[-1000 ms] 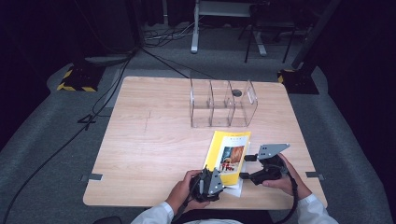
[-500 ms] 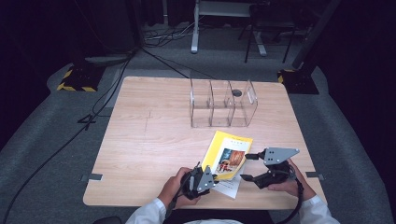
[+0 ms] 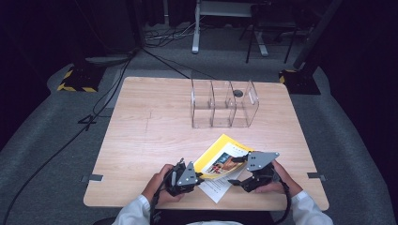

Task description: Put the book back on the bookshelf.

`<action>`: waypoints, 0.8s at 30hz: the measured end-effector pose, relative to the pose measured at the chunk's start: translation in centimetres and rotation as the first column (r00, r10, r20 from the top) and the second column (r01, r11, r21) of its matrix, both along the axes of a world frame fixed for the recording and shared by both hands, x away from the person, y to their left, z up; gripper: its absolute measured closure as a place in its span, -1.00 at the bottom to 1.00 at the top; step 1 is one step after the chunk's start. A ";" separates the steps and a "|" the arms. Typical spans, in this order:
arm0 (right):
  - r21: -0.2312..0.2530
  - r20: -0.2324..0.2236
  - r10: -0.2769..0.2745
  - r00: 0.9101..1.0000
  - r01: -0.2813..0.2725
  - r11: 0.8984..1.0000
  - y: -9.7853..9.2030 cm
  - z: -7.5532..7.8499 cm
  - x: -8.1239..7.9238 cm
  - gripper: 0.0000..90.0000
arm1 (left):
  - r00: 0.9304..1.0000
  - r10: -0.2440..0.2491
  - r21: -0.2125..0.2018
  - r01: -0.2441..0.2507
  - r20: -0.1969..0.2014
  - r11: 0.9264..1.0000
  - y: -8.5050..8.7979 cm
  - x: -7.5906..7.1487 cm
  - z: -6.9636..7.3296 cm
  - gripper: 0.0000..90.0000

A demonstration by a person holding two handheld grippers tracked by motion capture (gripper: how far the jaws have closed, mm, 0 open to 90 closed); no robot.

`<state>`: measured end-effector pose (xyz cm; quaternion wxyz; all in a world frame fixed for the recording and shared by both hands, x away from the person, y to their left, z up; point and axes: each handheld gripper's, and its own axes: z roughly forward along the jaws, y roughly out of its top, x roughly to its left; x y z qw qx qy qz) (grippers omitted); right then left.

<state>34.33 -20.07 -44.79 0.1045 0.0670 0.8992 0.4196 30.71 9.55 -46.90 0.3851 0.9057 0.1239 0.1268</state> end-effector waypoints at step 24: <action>-0.056 0.216 -0.100 0.971 0.114 0.992 0.1 -2.7 1.2 0.61 | 0.987 0.157 -0.031 -0.157 -0.027 0.987 5.5 2.6 0.1 0.35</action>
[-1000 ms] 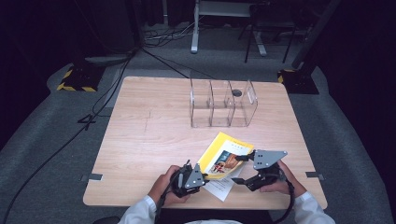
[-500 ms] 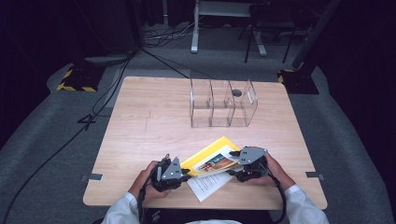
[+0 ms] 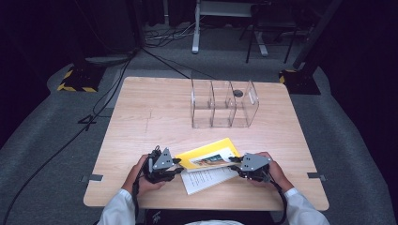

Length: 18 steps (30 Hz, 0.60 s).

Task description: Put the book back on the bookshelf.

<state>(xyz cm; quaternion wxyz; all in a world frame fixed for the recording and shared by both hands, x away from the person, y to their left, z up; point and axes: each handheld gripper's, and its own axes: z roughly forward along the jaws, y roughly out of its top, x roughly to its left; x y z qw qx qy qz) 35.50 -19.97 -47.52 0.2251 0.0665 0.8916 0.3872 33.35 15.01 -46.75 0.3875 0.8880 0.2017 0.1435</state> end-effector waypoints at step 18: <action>-0.040 -0.007 -0.022 1.000 0.021 0.999 1.2 0.2 -0.7 0.60 | 0.999 0.029 0.049 -0.031 0.032 0.998 -6.3 -2.0 0.4 -0.05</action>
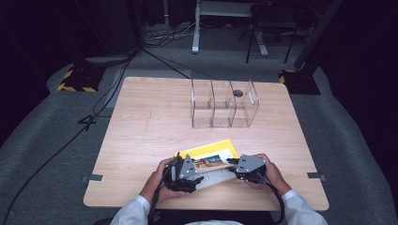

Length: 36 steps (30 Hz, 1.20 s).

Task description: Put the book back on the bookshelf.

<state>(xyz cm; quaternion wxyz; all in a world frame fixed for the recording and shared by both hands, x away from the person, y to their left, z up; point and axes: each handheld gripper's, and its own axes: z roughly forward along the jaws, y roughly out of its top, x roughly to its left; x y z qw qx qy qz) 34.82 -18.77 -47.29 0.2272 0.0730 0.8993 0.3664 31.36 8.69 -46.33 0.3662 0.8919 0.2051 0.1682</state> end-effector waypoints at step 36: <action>0.034 0.063 0.058 0.996 -0.061 0.998 -1.6 -0.4 -0.1 0.72 | 0.999 0.034 0.036 -0.035 0.026 0.999 3.3 1.1 1.3 0.00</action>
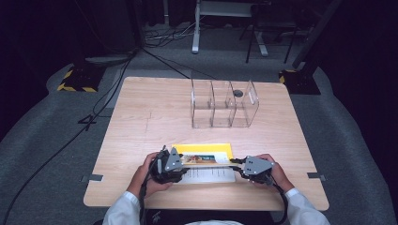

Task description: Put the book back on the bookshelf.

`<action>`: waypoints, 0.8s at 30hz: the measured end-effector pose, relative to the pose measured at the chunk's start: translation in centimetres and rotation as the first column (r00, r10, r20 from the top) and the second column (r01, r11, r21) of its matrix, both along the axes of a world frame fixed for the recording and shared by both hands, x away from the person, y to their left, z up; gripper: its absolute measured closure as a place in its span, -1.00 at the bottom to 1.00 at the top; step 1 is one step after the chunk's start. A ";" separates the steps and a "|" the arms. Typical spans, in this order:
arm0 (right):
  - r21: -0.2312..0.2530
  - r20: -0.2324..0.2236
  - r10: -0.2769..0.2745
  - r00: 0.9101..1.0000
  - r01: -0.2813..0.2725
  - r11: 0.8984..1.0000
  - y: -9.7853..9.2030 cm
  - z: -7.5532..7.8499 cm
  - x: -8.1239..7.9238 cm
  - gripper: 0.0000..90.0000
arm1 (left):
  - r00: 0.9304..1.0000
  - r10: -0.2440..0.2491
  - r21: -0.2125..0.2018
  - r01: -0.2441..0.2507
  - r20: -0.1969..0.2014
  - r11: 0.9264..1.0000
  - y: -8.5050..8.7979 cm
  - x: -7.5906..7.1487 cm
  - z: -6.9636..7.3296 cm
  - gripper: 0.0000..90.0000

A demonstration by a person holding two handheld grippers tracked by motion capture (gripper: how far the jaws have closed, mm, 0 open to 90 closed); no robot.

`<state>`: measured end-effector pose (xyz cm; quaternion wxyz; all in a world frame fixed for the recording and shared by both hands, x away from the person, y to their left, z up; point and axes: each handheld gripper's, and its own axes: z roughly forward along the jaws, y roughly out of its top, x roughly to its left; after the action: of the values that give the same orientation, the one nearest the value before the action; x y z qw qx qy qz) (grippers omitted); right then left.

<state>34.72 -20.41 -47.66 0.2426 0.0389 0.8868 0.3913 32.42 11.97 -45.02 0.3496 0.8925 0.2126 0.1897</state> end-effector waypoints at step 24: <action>0.080 -0.086 -0.024 0.996 0.031 0.996 1.8 1.2 -0.6 0.13 | 0.998 0.011 0.059 -0.015 0.064 0.998 -4.8 -0.6 -0.7 0.64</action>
<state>34.16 -18.61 -46.43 0.2084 0.0775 0.8791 0.4217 31.82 7.19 -45.70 0.3282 0.8947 0.2015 0.2263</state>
